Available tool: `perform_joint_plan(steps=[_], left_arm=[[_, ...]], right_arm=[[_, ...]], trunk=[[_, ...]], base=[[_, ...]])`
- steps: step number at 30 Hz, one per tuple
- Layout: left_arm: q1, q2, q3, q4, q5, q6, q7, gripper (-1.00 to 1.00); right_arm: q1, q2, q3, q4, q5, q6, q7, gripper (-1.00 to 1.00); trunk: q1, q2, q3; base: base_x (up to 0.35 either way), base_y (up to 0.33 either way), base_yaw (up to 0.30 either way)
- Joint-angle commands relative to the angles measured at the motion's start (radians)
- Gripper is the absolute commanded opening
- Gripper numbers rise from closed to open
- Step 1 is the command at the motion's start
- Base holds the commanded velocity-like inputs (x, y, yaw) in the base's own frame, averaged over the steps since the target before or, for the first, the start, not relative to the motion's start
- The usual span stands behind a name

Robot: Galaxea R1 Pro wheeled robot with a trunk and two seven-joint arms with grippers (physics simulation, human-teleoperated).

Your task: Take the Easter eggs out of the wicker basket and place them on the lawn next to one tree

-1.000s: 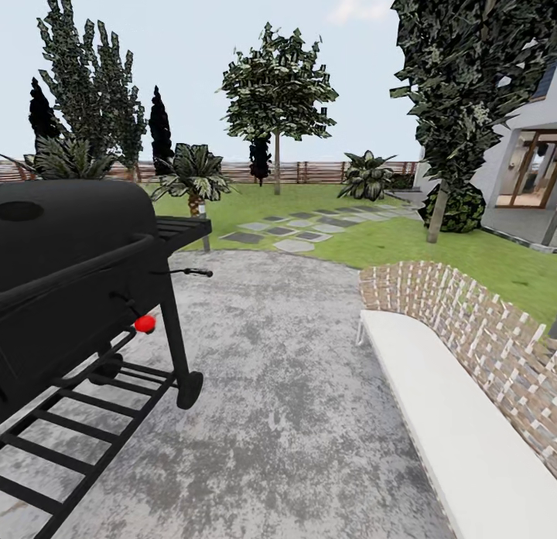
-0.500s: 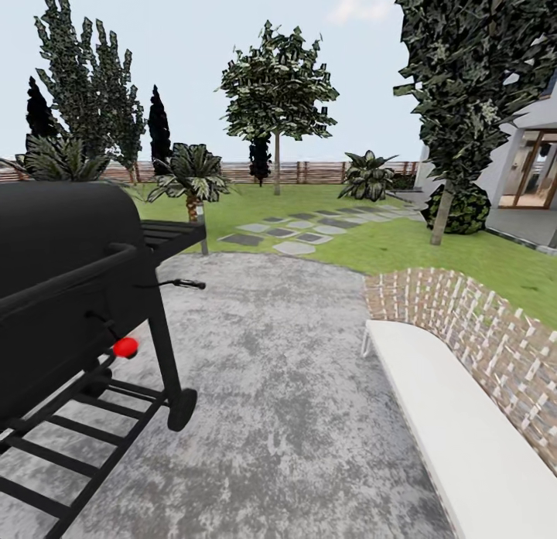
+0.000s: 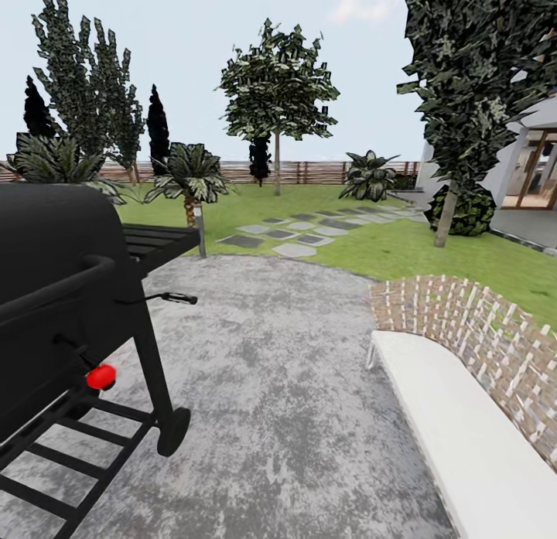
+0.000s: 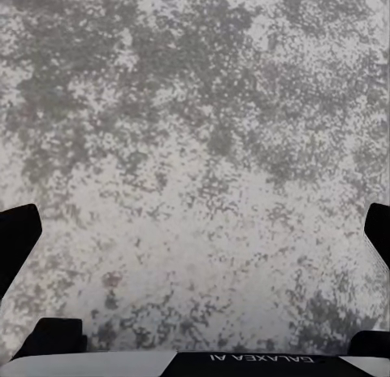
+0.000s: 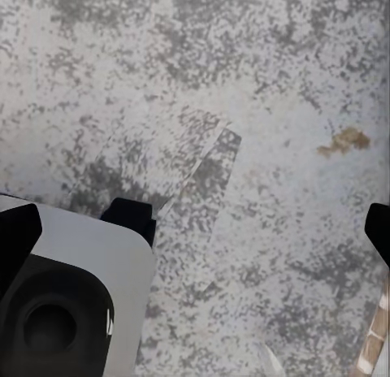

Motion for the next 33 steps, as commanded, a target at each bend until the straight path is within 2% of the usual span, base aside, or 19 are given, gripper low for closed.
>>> perform_joint_plan(steps=[1, 33], left_arm=[[0.0, 0.0, -0.001, -0.001, 0.01, -0.002, -0.001, 1.0], [0.0, 0.0, -0.001, -0.001, 0.01, -0.002, -0.001, 1.0]], right_arm=[[0.0, -0.001, 0.003, -0.001, 0.008, 0.0, 0.0, 1.0], [0.0, -0.001, 0.003, -0.001, 0.008, 0.0, 0.0, 1.0]], trunk=[[0.0, 0.0, -0.001], [0.0, 0.0, -0.001]], base=[[0.113, 0.0, 0.0], [0.058, -0.01, 0.0]])
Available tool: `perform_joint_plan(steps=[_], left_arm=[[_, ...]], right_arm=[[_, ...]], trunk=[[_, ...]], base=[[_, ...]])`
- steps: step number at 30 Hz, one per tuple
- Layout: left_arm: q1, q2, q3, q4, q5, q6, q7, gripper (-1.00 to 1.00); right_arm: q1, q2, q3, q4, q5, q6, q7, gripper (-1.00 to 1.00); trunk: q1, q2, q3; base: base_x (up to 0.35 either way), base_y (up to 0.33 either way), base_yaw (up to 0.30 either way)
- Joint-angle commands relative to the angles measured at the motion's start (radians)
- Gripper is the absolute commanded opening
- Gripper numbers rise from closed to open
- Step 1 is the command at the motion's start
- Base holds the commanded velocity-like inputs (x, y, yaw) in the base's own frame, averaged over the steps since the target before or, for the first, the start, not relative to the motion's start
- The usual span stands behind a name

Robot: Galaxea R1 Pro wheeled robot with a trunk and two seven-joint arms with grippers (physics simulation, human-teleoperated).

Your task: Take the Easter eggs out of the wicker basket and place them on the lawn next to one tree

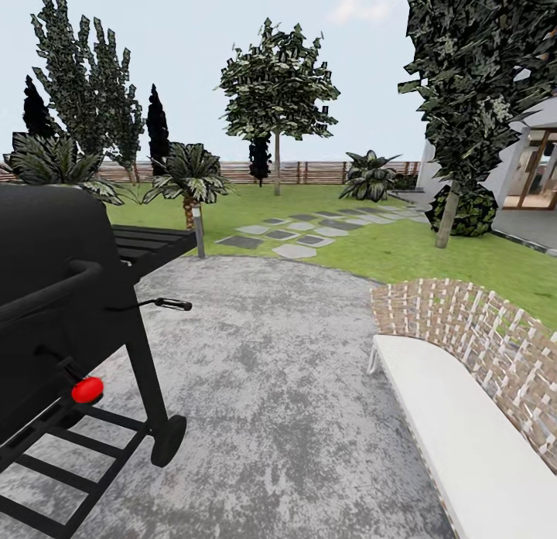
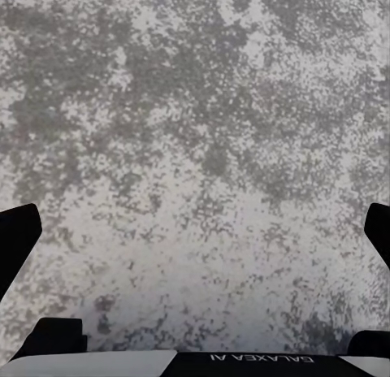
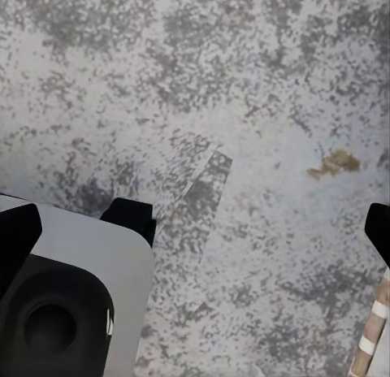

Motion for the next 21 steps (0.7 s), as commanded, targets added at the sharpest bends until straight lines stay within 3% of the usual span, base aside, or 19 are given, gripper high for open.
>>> perform_joint_plan(steps=[1, 21], left_arm=[[0.001, 0.0, -0.001, -0.001, 0.01, -0.001, -0.001, 1.0], [0.001, 0.0, -0.001, -0.001, 0.01, -0.001, -0.001, 1.0]], right_arm=[[0.0, 0.0, 0.003, -0.001, 0.008, 0.0, 0.0, 1.0], [0.0, -0.001, 0.003, -0.001, 0.008, 0.0, 0.0, 1.0]], trunk=[[0.0, 0.0, -0.001], [0.0, 0.0, -0.001]], base=[[0.002, -0.002, 0.0], [0.002, -0.005, 0.0]])
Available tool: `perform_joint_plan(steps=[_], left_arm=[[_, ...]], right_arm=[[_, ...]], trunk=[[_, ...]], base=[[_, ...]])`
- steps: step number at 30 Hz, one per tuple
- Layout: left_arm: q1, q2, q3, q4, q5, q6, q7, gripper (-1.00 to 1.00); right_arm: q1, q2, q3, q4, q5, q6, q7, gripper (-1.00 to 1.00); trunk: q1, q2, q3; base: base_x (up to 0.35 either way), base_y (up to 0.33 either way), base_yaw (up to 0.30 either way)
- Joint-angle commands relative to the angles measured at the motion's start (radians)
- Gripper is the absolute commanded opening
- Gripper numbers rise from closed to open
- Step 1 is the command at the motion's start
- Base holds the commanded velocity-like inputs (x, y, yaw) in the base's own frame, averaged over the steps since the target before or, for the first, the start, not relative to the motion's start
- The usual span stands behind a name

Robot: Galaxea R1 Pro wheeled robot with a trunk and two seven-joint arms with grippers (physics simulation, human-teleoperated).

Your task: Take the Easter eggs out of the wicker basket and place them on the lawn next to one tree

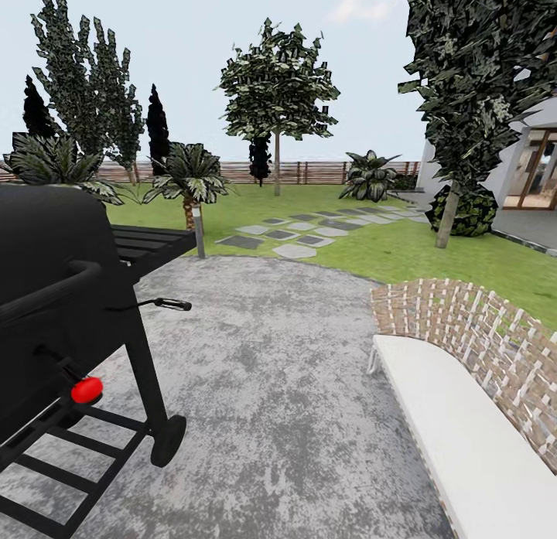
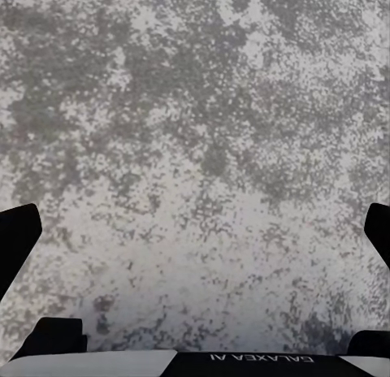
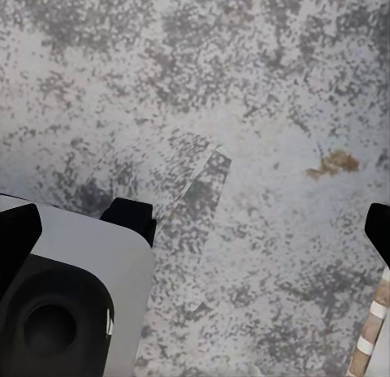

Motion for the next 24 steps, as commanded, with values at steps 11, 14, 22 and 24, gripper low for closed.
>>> perform_joint_plan(steps=[11, 14, 22, 24], left_arm=[[0.001, 0.0, -0.001, -0.001, 0.01, -0.001, -0.001, 1.0], [0.0, 0.0, -0.001, -0.001, 0.01, -0.001, -0.001, 1.0], [0.0, 0.0, -0.001, -0.001, 0.01, -0.001, -0.001, 1.0], [0.0, 0.0, -0.001, -0.001, 0.01, -0.001, -0.001, 1.0]], right_arm=[[0.0, -0.001, 0.003, -0.001, 0.008, 0.0, 0.0, 1.0], [0.0, -0.001, 0.003, -0.001, 0.008, 0.0, 0.0, 1.0], [0.0, -0.001, 0.003, -0.001, 0.008, 0.0, 0.0, 1.0], [0.0, -0.001, 0.003, -0.001, 0.008, 0.0, 0.0, 1.0]], trunk=[[0.0, 0.0, -0.001], [0.0, 0.0, -0.001], [0.0, 0.0, -0.001], [0.0, 0.0, -0.001]], base=[[0.0, -0.001, 0.0], [0.0, 0.0, 0.0], [0.0, -0.015, 0.0], [0.0, -0.054, 0.0]])
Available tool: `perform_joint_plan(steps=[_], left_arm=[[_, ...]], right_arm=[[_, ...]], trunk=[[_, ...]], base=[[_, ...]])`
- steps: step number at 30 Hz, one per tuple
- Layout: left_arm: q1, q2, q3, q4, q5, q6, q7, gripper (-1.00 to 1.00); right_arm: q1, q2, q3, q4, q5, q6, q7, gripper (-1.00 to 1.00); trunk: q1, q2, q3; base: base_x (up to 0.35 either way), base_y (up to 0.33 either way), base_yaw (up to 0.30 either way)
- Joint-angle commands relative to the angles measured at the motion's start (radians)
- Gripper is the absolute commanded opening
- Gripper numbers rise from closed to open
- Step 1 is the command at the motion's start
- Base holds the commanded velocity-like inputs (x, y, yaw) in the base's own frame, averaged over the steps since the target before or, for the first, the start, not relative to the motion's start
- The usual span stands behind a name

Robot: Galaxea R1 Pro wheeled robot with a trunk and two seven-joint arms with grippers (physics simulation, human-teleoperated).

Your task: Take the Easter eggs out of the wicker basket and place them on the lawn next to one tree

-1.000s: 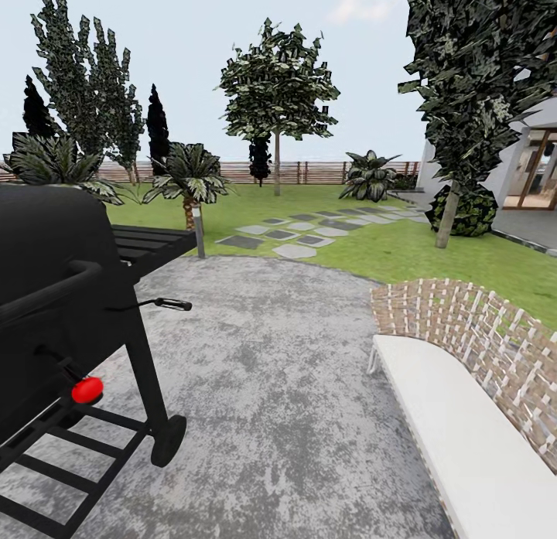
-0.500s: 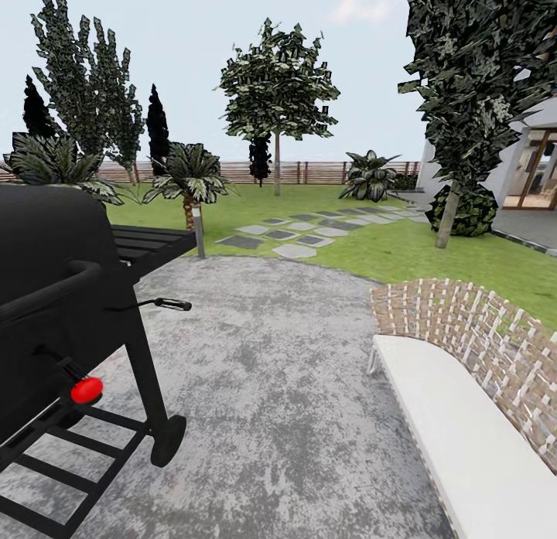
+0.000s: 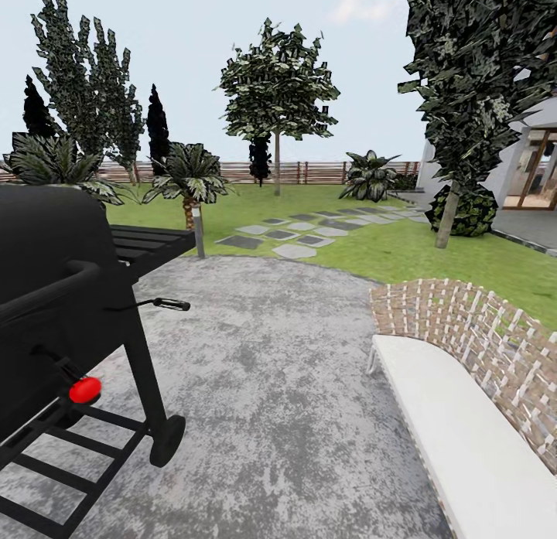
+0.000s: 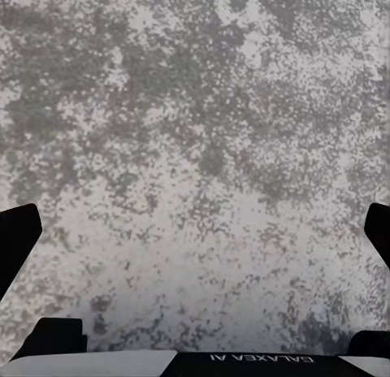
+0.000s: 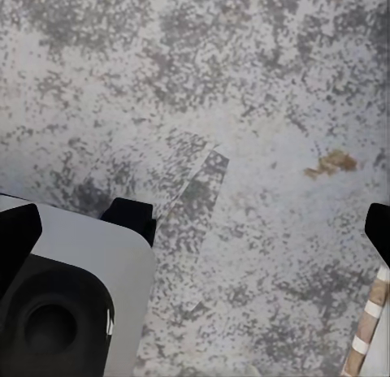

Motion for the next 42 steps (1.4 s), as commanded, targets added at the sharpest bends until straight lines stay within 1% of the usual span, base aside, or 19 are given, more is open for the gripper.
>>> perform_joint_plan(steps=[1, 7, 15, 38, 42], left_arm=[[0.0, 0.0, -0.001, -0.001, 0.01, -0.001, -0.001, 1.0], [0.0, 0.0, -0.001, -0.001, 0.01, -0.002, -0.001, 1.0], [0.0, 0.0, -0.001, -0.001, 0.01, -0.002, -0.001, 1.0], [0.0, 0.0, -0.001, -0.001, 0.01, -0.002, -0.001, 1.0], [0.0, 0.0, -0.001, -0.001, 0.01, -0.002, -0.001, 1.0]], right_arm=[[0.0, 0.0, 0.004, -0.001, 0.008, 0.0, 0.0, 1.0], [0.0, 0.0, 0.004, -0.001, 0.008, 0.0, 0.0, 1.0], [0.0, 0.0, 0.004, -0.001, 0.009, 0.0, 0.0, 1.0], [0.0, 0.0, 0.004, -0.001, 0.008, 0.0, 0.0, 1.0], [0.0, 0.0, 0.004, -0.001, 0.008, 0.0, 0.0, 1.0]], trunk=[[0.0, 0.0, -0.001], [0.0, 0.0, -0.001], [0.0, 0.0, -0.001], [0.0, 0.0, -0.001], [0.0, 0.0, -0.001]], base=[[0.0, -0.027, 0.0], [0.047, -0.01, 0.0], [0.243, -0.001, 0.0], [0.032, -0.013, 0.0], [0.151, -0.091, 0.0]])
